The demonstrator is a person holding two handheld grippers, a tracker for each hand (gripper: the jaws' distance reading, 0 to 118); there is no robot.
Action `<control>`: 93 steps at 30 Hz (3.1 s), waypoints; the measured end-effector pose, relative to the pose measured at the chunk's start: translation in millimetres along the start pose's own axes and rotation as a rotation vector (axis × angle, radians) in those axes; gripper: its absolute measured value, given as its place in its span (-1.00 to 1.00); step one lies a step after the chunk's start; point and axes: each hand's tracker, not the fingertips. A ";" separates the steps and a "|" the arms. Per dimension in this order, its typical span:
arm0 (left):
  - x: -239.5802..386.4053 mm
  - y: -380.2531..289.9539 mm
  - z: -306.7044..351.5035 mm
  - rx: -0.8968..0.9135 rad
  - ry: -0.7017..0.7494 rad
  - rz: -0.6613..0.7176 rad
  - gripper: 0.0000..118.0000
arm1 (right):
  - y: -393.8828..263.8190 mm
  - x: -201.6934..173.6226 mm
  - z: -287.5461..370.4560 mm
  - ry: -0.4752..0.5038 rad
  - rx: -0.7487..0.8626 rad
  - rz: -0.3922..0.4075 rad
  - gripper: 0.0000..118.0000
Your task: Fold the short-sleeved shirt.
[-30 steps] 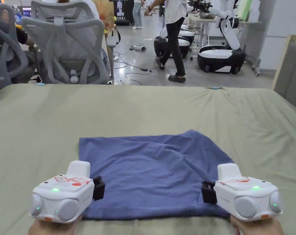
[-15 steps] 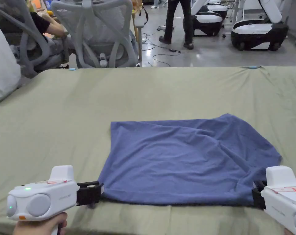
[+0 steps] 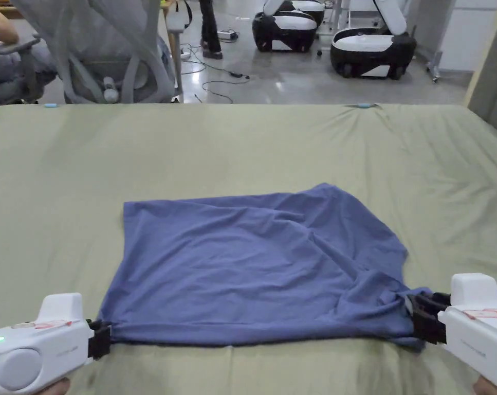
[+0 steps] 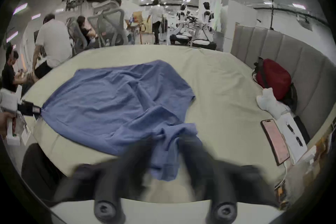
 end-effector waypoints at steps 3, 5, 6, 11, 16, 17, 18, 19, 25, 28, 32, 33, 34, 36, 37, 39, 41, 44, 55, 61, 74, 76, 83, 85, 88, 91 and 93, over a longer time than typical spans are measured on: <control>11.8 -1.7 9.3 0.002 0.002 -0.003 -0.95 | -9.7 6.7 -11.6 0.008 -0.025 0.017 0.74; 14.5 -1.6 10.1 0.000 0.004 -0.011 -0.95 | -9.9 3.6 -26.7 0.008 -0.090 0.022 0.74; 18.8 -0.7 14.2 0.000 0.005 -0.011 -0.95 | -13.0 2.4 -37.0 0.016 -0.122 0.030 0.56; 20.1 1.8 19.7 -0.010 -0.001 -0.009 -0.95 | -19.7 14.5 -50.1 0.089 -0.149 -0.069 -0.95; 27.9 13.7 43.8 0.029 0.005 -0.017 -0.97 | 3.3 15.4 -22.3 0.104 -0.096 -0.040 -0.95; 32.1 20.8 50.4 0.045 0.006 -0.024 -0.97 | 13.1 14.9 -16.3 0.100 -0.061 -0.034 -0.95; 32.6 29.1 52.7 0.063 0.011 -0.038 -0.97 | 22.7 13.3 -11.6 0.086 -0.026 -0.020 -0.95; 35.4 37.5 55.2 0.089 0.026 -0.056 -0.97 | 31.6 11.5 -8.5 0.074 -0.002 -0.005 -0.95; 41.6 98.9 30.1 0.125 0.035 -0.051 -0.97 | 94.6 -9.2 -28.9 -0.035 0.080 0.087 -0.95; 36.0 125.6 -18.6 0.060 0.061 -0.023 -0.97 | 110.4 -10.5 -81.8 -0.071 0.011 0.098 -0.95; 29.2 136.1 -78.4 -0.010 0.098 0.064 -0.96 | 105.5 -7.8 -157.9 -0.135 -0.097 0.141 -0.95; 30.0 135.4 -88.1 -0.053 0.100 0.054 -0.96 | 102.8 -8.3 -168.8 -0.129 -0.123 0.152 -0.95; 31.2 133.5 -91.9 -0.072 0.104 0.038 -0.96 | 101.3 -8.4 -173.9 -0.124 -0.122 0.154 -0.95; 32.9 129.7 -89.5 -0.046 0.110 0.035 -0.78 | 97.5 -9.3 -172.7 -0.117 -0.106 0.149 -0.76; 32.5 127.9 -84.9 -0.030 0.109 0.042 -0.48 | 97.6 -6.8 -169.4 -0.094 -0.088 0.128 -0.37; 35.0 125.6 -64.0 0.060 0.115 0.070 -0.34 | 101.3 -7.8 -155.0 -0.087 -0.081 0.119 -0.18; 53.7 117.9 -32.9 0.272 0.128 0.045 0.36 | 101.1 -26.6 -126.3 -0.071 0.015 0.135 0.77; 89.7 107.6 -6.7 0.398 0.084 -0.016 0.54 | 99.8 -62.0 -93.4 -0.003 0.098 0.085 0.99; 106.6 83.6 -1.5 0.404 0.049 -0.131 -1.00 | 72.5 -110.9 -56.6 0.024 0.175 0.065 -1.00; 3.3 76.3 -35.3 0.174 0.063 0.107 -0.85 | 60.2 -88.6 -50.5 0.000 0.152 0.076 -1.00; 11.1 70.1 -104.2 -0.032 0.109 0.041 0.31 | 39.8 -26.5 -72.7 -0.091 0.036 0.027 -1.00; 13.1 79.6 -93.5 -0.029 0.090 0.007 0.03 | 40.9 -10.4 -74.3 -0.126 0.022 -0.003 -1.00; 43.0 102.2 -47.0 0.091 0.145 -0.138 -0.91 | 44.9 23.7 -97.7 -0.104 -0.013 -0.116 -0.63; 45.5 104.9 -39.4 0.104 0.127 -0.114 -0.91 | 42.1 26.4 -110.2 -0.092 -0.042 -0.137 0.79; 40.1 103.1 -45.8 0.096 0.114 -0.094 -0.91 | 31.0 22.6 -125.3 -0.050 -0.085 -0.119 0.79; 31.0 93.4 -56.6 0.061 0.116 -0.057 -0.91 | 17.9 16.8 -141.1 -0.037 -0.209 -0.084 0.12; 25.8 86.1 -58.5 0.041 0.099 -0.021 -0.91 | 19.1 15.6 -139.4 -0.033 -0.188 -0.070 -0.48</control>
